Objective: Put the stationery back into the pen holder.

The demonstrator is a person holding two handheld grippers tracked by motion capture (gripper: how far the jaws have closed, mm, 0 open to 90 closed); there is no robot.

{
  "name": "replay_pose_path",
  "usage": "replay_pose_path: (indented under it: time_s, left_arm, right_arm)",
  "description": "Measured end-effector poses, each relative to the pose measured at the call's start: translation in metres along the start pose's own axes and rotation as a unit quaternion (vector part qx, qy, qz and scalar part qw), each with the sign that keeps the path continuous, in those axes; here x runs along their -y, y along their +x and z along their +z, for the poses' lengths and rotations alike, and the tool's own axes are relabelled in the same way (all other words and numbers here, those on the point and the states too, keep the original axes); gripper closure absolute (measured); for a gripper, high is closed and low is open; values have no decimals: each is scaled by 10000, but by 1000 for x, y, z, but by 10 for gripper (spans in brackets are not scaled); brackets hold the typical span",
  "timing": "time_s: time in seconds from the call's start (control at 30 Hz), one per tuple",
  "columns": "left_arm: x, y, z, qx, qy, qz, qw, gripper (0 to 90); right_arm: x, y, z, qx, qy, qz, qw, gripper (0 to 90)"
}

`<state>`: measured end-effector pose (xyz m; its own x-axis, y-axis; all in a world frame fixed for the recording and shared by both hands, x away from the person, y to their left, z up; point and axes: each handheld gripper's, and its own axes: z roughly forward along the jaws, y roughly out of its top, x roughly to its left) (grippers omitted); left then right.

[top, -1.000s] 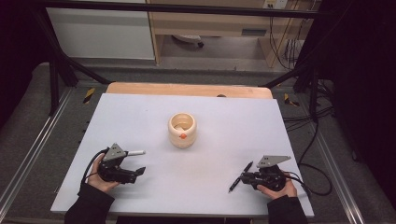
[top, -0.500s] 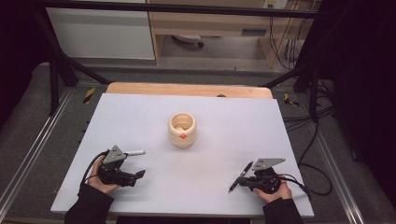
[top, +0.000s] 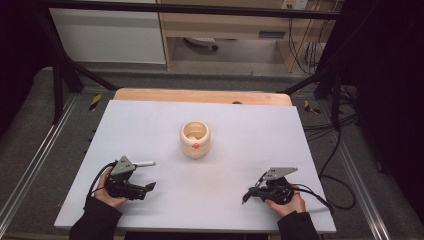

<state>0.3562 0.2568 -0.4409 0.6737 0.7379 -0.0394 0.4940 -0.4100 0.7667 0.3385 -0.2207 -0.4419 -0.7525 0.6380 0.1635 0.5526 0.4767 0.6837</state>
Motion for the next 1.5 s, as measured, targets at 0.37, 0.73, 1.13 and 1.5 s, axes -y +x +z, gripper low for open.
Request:
replay_pose_path:
  time_s: [0.37, 0.73, 1.13, 1.5]
  left_arm:
    - [0, 0, 0, 12, 2, -1, 10000, 21]
    - [0, 0, -1, 7, -5, -2, 10000, 21]
    - [-1, 0, -2, 11, -14, 2, 10000, 21]
    - [-1, -1, -1, 19, -11, 3, 10000, 22]
  right_arm:
    - [-12, 1, 11, 43, 3, -77, 10000, 900]
    - [-5, 10, 4, -26, 142, -227, 9996, 900]
    - [-7, 8, 8, 18, 36, -151, 9999, 900]
    - [-9, 9, 12, -20, 52, -124, 9999, 900]
